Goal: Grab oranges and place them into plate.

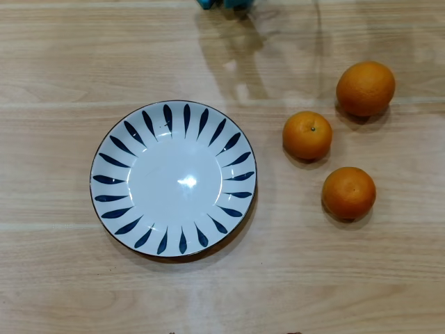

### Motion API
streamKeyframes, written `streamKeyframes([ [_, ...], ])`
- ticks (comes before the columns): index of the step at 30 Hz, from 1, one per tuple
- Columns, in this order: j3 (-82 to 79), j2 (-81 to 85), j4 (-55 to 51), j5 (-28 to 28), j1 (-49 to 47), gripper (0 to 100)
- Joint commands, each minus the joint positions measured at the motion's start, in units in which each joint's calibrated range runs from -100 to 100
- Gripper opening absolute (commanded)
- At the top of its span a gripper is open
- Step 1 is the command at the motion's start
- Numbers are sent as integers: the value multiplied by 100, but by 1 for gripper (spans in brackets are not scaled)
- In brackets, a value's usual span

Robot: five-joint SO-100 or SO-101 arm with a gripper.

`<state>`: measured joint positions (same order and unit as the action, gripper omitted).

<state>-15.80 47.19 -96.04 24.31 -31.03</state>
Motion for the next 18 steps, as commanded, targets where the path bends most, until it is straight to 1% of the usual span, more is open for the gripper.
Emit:
streamKeyframes([
  [1,417,-213,-78,1045,-212,2],
  [3,417,-272,-113,1646,-212,2],
  [5,462,-374,-78,2007,-252,2],
  [7,507,-661,-44,2148,-268,2],
  [14,1313,-1608,128,2164,-285,2],
  [16,1703,-1845,188,2347,-285,3],
  [18,2182,-2081,154,2640,-357,7],
])
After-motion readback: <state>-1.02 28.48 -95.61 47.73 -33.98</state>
